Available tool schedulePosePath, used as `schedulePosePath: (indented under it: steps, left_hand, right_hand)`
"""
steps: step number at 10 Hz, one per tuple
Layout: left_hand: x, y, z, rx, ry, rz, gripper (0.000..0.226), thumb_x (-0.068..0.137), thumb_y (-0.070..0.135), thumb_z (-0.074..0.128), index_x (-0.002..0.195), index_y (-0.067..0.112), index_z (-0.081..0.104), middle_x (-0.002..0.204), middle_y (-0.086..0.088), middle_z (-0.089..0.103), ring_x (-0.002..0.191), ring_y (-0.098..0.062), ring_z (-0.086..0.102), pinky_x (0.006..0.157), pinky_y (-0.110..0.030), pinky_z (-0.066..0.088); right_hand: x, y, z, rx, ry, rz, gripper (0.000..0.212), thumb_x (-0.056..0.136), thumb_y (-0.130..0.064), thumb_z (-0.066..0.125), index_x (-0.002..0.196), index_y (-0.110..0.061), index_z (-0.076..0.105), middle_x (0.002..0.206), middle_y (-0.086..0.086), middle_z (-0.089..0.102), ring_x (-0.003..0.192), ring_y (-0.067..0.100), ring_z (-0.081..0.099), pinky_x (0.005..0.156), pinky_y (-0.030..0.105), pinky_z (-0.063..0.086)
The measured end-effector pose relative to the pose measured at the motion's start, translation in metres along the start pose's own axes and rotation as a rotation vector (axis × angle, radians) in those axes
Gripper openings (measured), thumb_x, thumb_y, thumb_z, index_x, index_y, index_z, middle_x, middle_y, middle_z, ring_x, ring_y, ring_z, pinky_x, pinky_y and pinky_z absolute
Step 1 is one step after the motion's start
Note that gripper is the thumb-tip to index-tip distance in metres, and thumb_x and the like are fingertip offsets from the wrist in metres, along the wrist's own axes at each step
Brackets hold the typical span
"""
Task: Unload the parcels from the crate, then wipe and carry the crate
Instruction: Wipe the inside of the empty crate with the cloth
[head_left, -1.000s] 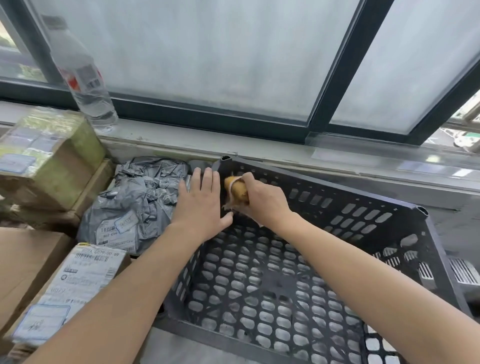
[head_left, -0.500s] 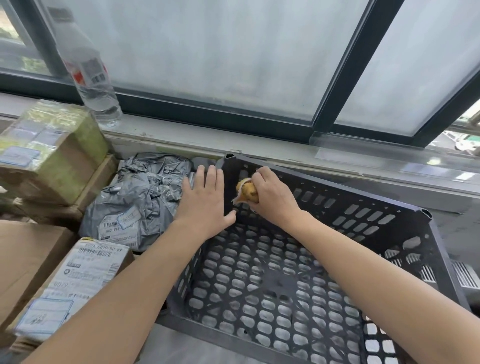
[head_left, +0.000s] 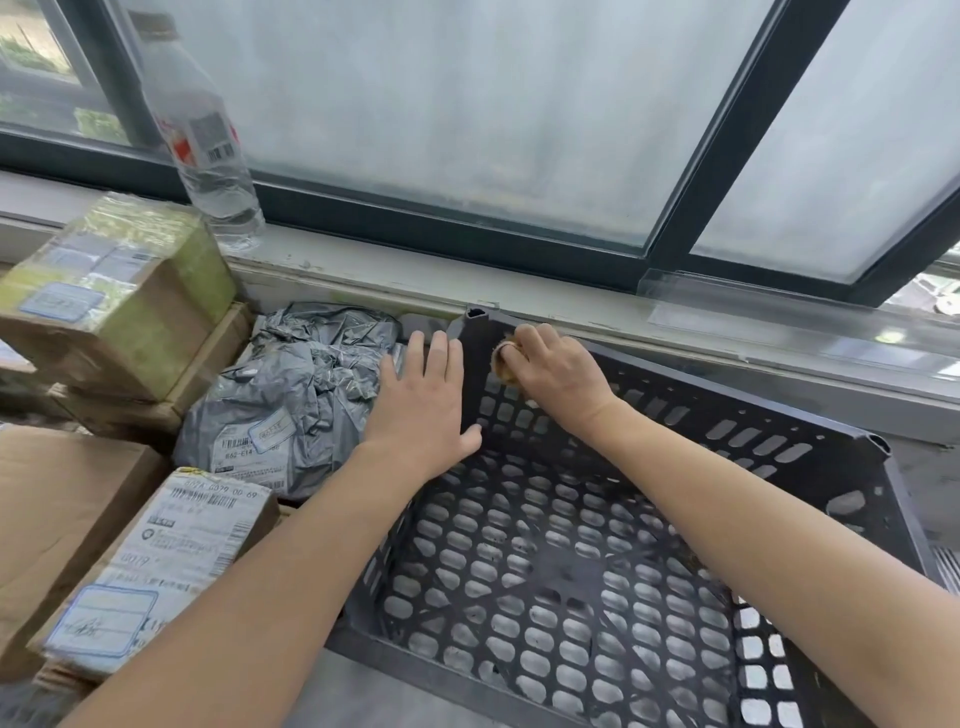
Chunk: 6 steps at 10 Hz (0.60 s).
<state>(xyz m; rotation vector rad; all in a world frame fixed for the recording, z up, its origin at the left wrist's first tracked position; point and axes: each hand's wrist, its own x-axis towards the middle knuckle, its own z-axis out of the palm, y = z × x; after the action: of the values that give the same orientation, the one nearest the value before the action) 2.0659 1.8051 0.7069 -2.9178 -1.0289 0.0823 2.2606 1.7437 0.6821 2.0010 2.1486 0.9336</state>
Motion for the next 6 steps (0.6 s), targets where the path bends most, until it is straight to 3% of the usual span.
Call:
schedulePosePath:
  steps: [1, 2, 4, 6]
  left_hand:
    - [0.0, 0.0, 0.001, 0.008, -0.006, 0.004, 0.098, 0.09, 0.063, 0.045, 0.153, 0.006, -0.005, 0.162, -0.014, 0.0, 0.15, -0.036, 0.0, 0.118, -0.055, 0.017]
    - [0.0, 0.001, 0.001, 0.022, -0.009, 0.0, 0.099, 0.09, 0.063, 0.044, 0.153, 0.005, -0.005, 0.162, -0.015, -0.001, 0.15, -0.036, 0.0, 0.118, -0.055, 0.017]
    - [-0.002, 0.003, -0.002, 0.04, -0.023, -0.008, 0.1, 0.091, 0.063, 0.045, 0.153, 0.005, -0.007, 0.162, -0.015, -0.002, 0.15, -0.036, -0.001, 0.118, -0.055, 0.017]
    - [-0.001, 0.003, -0.003, 0.038, -0.038, -0.013, 0.1, 0.091, 0.061, 0.046, 0.153, 0.005, -0.009, 0.162, -0.015, -0.004, 0.149, -0.036, -0.003, 0.119, -0.055, 0.015]
  right_hand:
    - [-0.017, 0.014, 0.001, -0.056, 0.08, -0.049, 0.02, 0.082, 0.001, 0.049, 0.094, -0.007, 0.063, 0.09, 0.011, 0.058, 0.072, 0.024, 0.054, 0.049, 0.03, 0.05]
    - [-0.029, 0.023, -0.006, -0.044, 0.1, -0.063, 0.024, 0.082, 0.0, 0.048, 0.099, -0.006, 0.063, 0.094, 0.013, 0.059, 0.075, 0.025, 0.056, 0.052, 0.032, 0.053]
    - [-0.029, 0.021, -0.017, 0.018, 0.103, -0.126, 0.027, 0.079, -0.002, 0.062, 0.106, -0.007, 0.062, 0.099, 0.016, 0.06, 0.079, 0.027, 0.058, 0.054, 0.033, 0.054]
    - [0.004, -0.002, -0.015, 0.116, 0.088, -0.128, 0.043, 0.069, -0.004, 0.076, 0.106, -0.008, 0.055, 0.104, 0.018, 0.062, 0.081, 0.03, 0.058, 0.061, 0.039, 0.053]
